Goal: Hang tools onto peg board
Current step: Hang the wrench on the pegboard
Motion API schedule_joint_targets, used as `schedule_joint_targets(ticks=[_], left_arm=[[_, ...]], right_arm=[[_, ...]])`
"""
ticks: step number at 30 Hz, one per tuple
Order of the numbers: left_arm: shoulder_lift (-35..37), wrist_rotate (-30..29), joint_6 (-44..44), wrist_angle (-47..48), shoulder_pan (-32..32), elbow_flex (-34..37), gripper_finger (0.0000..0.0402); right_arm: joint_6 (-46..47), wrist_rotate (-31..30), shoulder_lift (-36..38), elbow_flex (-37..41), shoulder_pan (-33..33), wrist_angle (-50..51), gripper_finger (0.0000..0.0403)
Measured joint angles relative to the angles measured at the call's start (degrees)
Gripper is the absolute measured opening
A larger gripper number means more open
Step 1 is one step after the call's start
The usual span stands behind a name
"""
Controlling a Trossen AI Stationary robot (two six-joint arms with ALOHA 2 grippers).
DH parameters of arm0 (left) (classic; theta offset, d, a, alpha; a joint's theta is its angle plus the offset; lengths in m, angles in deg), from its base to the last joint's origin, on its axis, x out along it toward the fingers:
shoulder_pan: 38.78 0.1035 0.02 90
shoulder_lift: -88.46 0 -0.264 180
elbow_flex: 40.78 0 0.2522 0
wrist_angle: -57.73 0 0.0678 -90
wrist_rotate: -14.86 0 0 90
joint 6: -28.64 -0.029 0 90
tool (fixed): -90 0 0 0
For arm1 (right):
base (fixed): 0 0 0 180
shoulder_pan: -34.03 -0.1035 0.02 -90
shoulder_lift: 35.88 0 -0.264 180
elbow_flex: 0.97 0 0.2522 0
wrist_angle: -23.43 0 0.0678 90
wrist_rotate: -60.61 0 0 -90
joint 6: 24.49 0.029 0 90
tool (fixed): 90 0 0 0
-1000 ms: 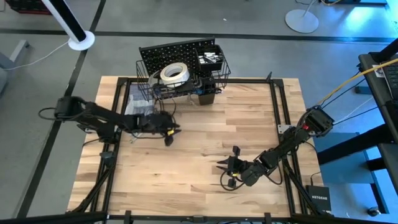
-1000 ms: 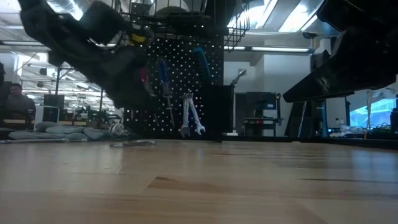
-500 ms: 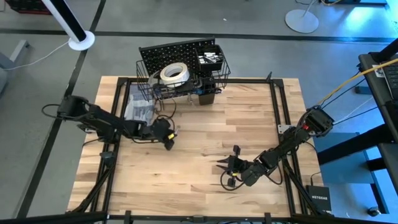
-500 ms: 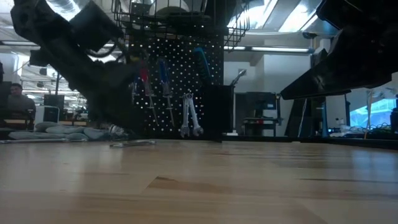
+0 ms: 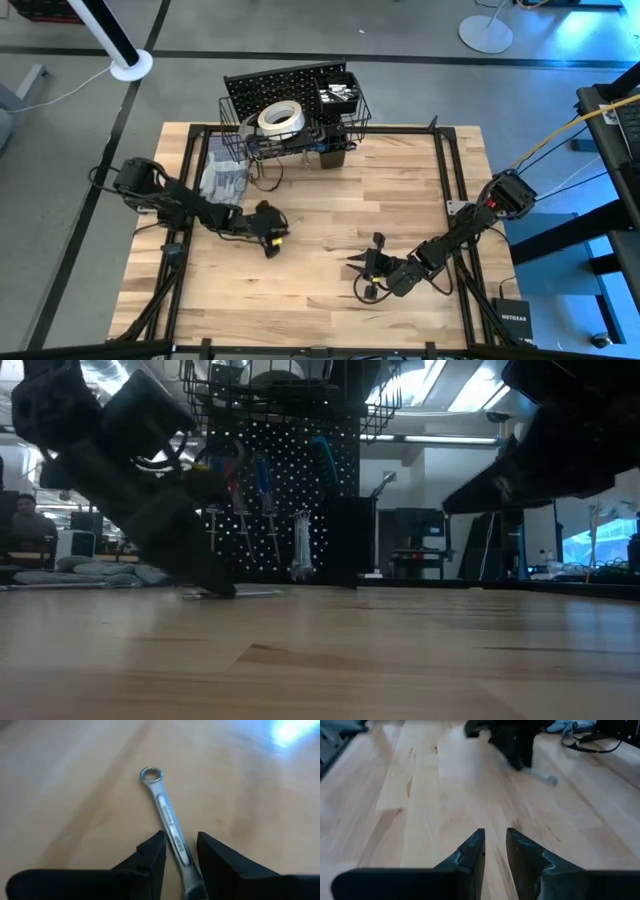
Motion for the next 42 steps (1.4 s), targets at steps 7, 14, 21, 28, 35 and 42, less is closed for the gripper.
schedule_joint_targets(ticks=[7, 14, 21, 28, 35, 42], left_arm=[[-4.71, 5.29, -6.64, -10.74, -5.75, -0.34, 0.0101], [-7.12, 5.99, -10.23, -10.90, -9.00, -3.96, 0.0101], [-4.56, 6.11, -11.91, -9.46, -9.19, -5.94, 0.0101], [1.42, 5.56, -11.80, -0.15, -9.17, -6.12, 0.0101], [4.08, 5.19, -8.93, 3.45, -9.13, -6.12, 0.0101], [4.20, 5.15, -7.09, 3.84, -9.13, -6.12, 0.0101]], right_arm=[[-3.25, 6.75, 0.00, -0.04, 3.28, -6.74, 0.0082], [-12.02, 16.46, -0.31, -0.07, 10.44, -11.00, 0.0082], [-13.94, 28.03, -7.56, -3.08, 18.54, -15.66, 0.0082], [-15.69, 32.34, -16.23, -10.72, 21.21, -13.11, 0.0073], [-17.76, 33.11, -18.72, -13.74, 21.48, -6.53, 0.0009], [-18.04, 32.63, -18.89, -13.85, 21.46, -4.09, 0.0014]])
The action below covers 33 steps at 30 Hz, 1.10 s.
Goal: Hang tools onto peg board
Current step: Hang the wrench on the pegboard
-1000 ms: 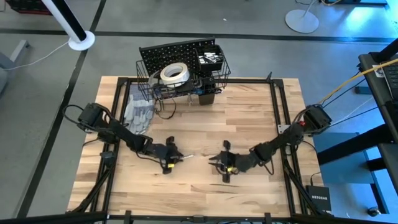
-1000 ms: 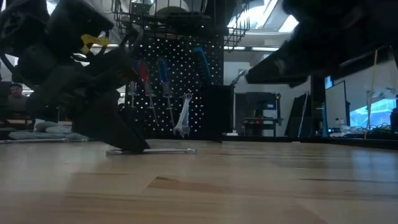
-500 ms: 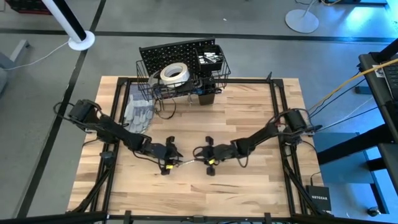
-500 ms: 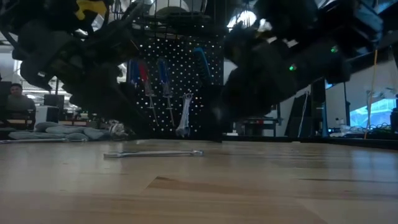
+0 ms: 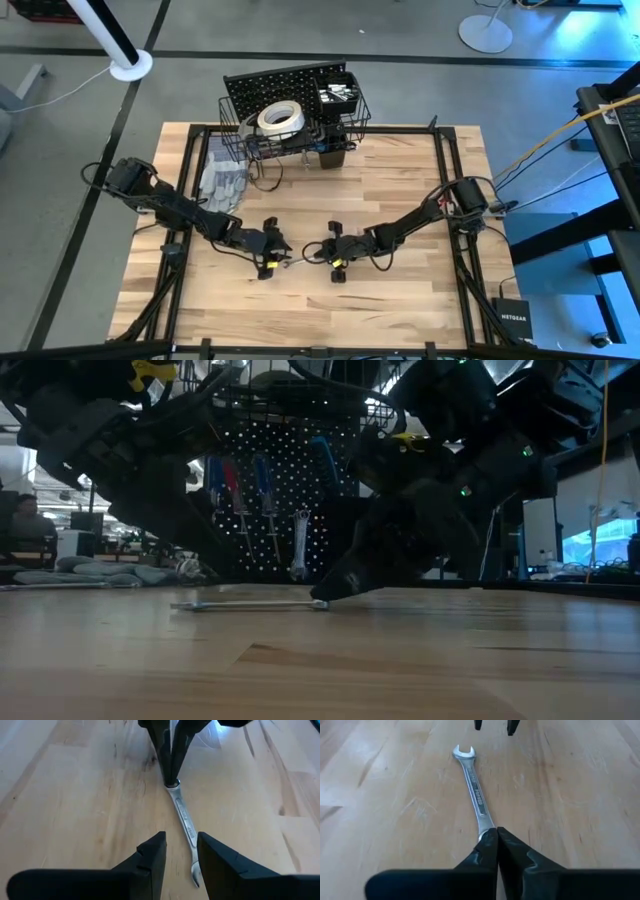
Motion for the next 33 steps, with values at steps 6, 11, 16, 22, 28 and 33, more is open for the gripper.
schedule_joint_targets(ticks=[6, 11, 16, 22, 28, 33], left_arm=[[0.00, -0.02, 2.42, -0.45, 0.00, 0.00, 0.0101], [-0.20, -0.19, 4.42, -0.68, 0.03, 0.00, 0.0102], [-3.25, -0.26, 4.53, -3.46, 0.04, -0.02, 0.0102], [-8.86, -0.46, -0.22, 1.33, -0.57, -5.82, 0.0102], [-13.18, -8.10, -2.91, 25.06, -3.10, -19.34, 0.0102], [-17.20, -13.22, -0.52, 34.62, -4.00, -25.59, 0.0102]], right_arm=[[-0.09, -0.06, -3.03, -0.31, -0.03, -0.61, 0.0009], [-0.07, -0.05, -4.39, -0.29, -0.03, -1.40, 0.0005], [1.20, -0.13, -4.59, -0.09, -0.03, -2.62, 0.0007], [1.66, -0.07, -4.68, -0.03, -0.01, -3.15, 0.0004], [1.73, -0.11, -4.68, 0.02, -0.01, -3.20, 0.0007], [1.77, -0.12, -4.68, 0.02, -0.03, -3.22, 0.0008]])
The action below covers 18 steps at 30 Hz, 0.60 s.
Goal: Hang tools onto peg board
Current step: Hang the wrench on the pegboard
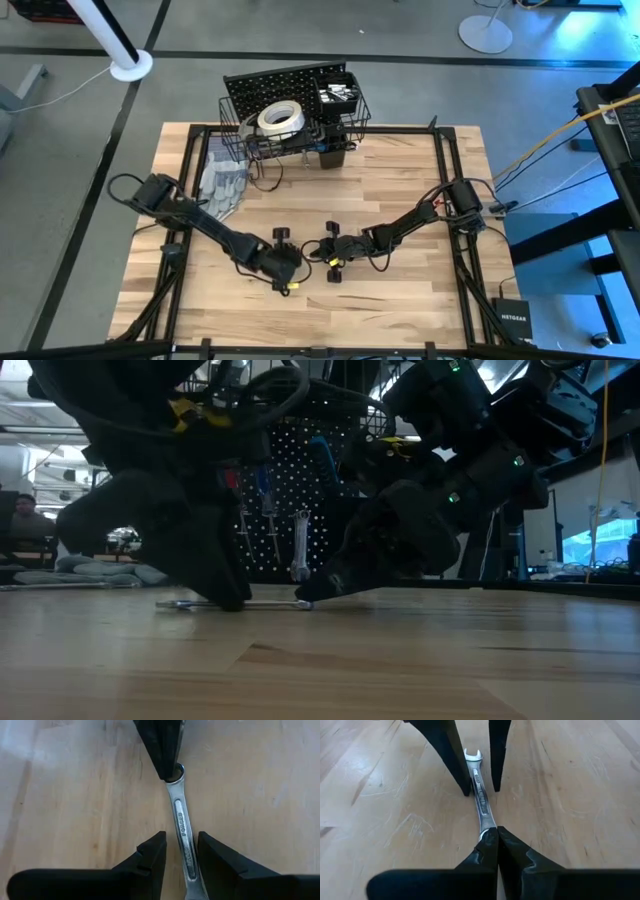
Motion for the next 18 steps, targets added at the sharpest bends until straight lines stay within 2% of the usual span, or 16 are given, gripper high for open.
schedule_joint_targets(ticks=[6, 10, 18], left_arm=[[-4.00, -4.88, -1.40, 1.05, -0.12, -0.71, 0.0093], [-5.29, -8.50, -5.45, -0.25, -0.22, -0.75, 0.0074], [-5.53, -8.94, -12.33, -2.18, 0.58, -0.27, 0.0021]], right_arm=[[0.02, 0.02, 0.00, 0.00, 0.00, 0.00, 0.0009], [0.02, 0.10, 0.00, 0.02, 0.00, 0.00, 0.0009], [0.02, 0.50, 0.00, 0.07, 0.00, 0.00, 0.0009]])
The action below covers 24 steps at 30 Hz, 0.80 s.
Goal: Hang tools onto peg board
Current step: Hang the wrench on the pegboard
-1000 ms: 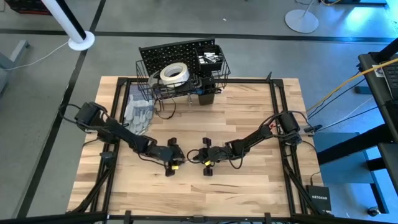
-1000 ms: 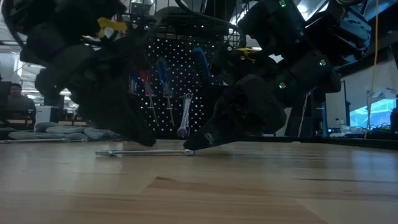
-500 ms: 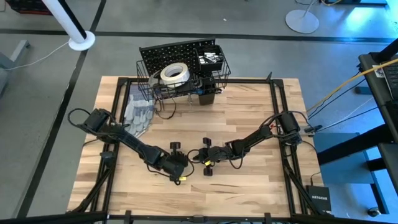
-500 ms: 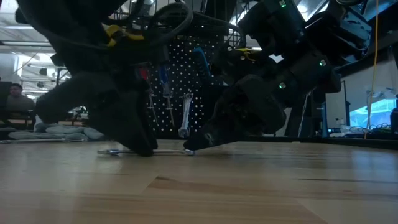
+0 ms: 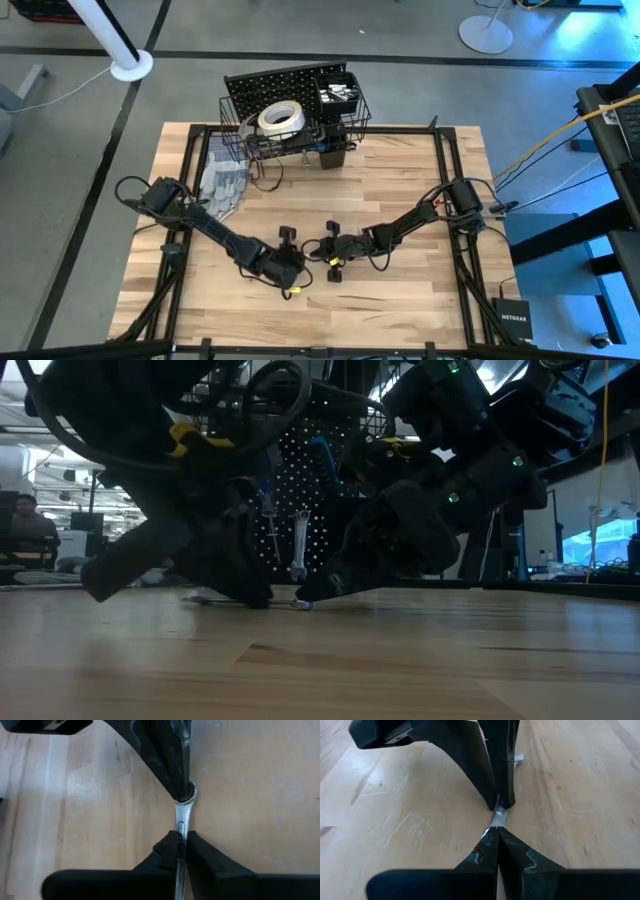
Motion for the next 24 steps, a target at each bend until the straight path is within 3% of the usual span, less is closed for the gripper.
schedule_joint_targets(ticks=[15, 24], left_arm=[[0.00, -0.66, -9.02, -2.64, 2.72, 0.96, 0.0002], [1.28, -1.27, -8.20, -2.54, 3.26, -0.41, 0.0001]], right_arm=[[-0.04, -0.49, 0.43, 0.15, 0.09, 0.32, 0.0010], [-0.08, -3.26, 7.09, 0.44, 0.11, 5.95, 0.0010]])
